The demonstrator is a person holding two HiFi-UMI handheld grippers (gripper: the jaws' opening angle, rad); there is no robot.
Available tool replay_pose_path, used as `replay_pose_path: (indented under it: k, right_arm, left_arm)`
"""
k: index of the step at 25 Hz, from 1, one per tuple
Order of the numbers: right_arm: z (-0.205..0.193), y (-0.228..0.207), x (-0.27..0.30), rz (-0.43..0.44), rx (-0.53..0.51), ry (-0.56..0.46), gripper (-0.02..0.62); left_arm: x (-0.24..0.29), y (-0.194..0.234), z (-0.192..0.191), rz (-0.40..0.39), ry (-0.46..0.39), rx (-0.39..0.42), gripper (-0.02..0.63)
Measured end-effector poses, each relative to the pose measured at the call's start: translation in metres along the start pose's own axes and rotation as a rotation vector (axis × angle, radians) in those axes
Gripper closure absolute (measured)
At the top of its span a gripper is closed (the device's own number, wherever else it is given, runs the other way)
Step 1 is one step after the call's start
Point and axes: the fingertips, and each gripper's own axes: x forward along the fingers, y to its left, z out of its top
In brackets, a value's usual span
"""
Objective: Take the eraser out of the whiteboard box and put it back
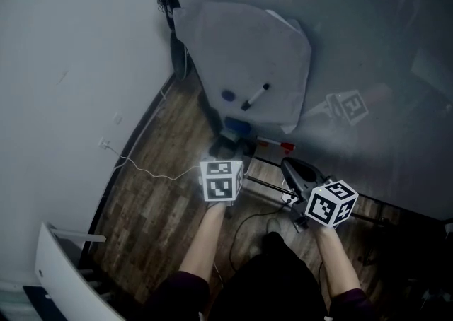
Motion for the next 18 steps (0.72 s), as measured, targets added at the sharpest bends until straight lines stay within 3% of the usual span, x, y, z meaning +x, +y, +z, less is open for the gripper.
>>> replay_pose_path:
  k: [7, 18]
  right_arm:
    - [0.011, 0.015, -0.001, 0.031, -0.004, -0.019, 0.592]
    - [0.026, 0.036, -0.001, 0.083, -0.028, -0.032, 0.592]
  left_arm:
    - [-0.031, -0.005, 0.027, 0.011, -0.107, 0.006, 0.388]
    - [-0.063, -0.012, 0.055, 0.013, -0.2, 0.013, 0.39]
